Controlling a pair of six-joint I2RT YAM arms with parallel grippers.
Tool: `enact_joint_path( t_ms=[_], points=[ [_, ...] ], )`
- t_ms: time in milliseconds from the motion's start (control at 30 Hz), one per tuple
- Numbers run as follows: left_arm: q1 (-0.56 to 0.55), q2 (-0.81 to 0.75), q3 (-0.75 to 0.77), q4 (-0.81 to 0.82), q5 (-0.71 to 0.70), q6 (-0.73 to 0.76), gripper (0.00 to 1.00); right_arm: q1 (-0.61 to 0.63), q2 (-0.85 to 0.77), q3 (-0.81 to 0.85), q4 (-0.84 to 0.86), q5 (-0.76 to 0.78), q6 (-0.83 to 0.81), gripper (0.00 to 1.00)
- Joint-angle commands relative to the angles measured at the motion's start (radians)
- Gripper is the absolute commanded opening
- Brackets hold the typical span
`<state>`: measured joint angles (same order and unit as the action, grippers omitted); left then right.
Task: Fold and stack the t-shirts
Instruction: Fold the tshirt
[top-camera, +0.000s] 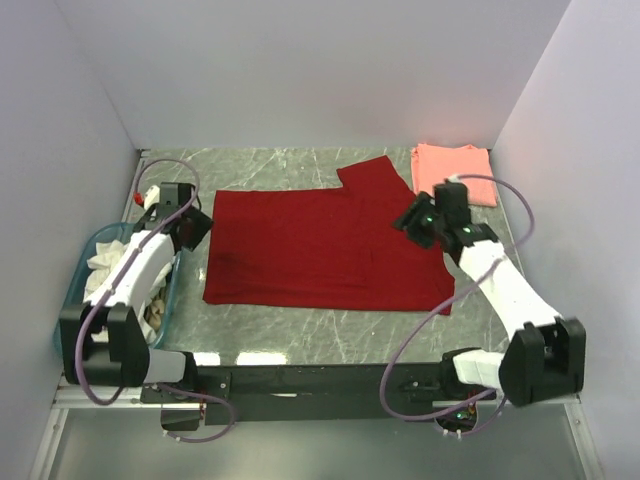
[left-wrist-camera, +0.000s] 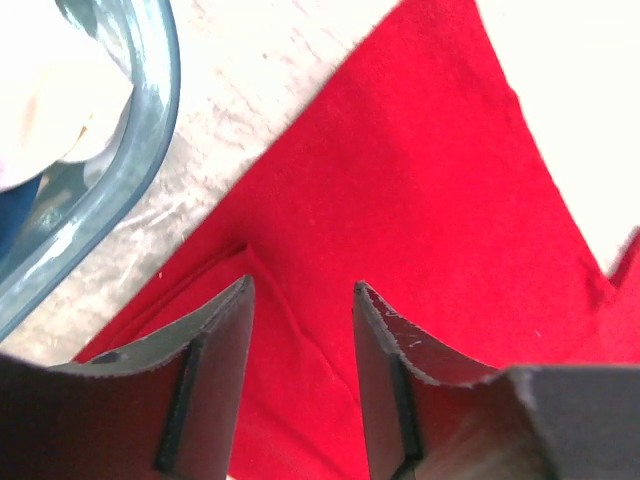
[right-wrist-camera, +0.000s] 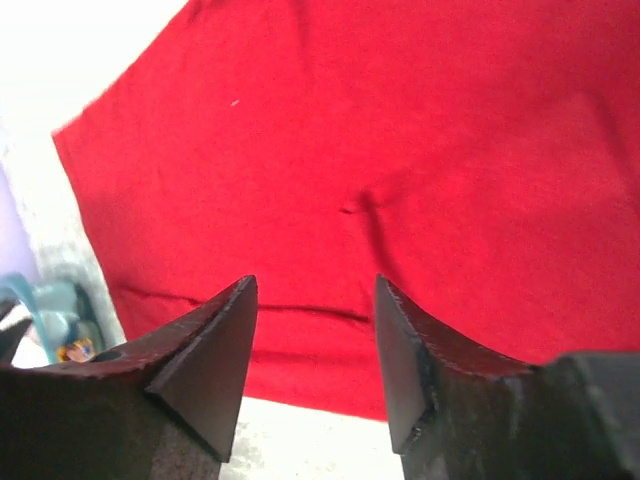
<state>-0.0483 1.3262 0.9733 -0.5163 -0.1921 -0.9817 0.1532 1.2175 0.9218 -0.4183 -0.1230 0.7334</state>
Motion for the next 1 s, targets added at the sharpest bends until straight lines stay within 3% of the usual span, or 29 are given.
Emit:
enact_joint_path(
  t_ms=[0, 167, 367, 967],
  points=[
    [-0.022, 0.044, 0.025, -0.008, -0.073, 0.002, 0.48, 0.101, 0.098, 0.095, 0.047, 0.101, -0.037, 0.56],
    [-0.053, 0.117, 0.007, 0.001, -0.101, -0.029, 0.45, 0.21, 0.218, 0.157, -0.01, 0.242, -0.066, 0.51],
    [-0.114, 0.197, 0.039, -0.045, -0.193, -0.087, 0.44, 0.31, 0.255, 0.094, 0.013, 0.299, -0.054, 0.49],
    [-0.179, 0.387, 0.134, -0.168, -0.287, -0.215, 0.38, 0.365, 0.284, 0.037, 0.073, 0.29, -0.086, 0.46]
  ],
)
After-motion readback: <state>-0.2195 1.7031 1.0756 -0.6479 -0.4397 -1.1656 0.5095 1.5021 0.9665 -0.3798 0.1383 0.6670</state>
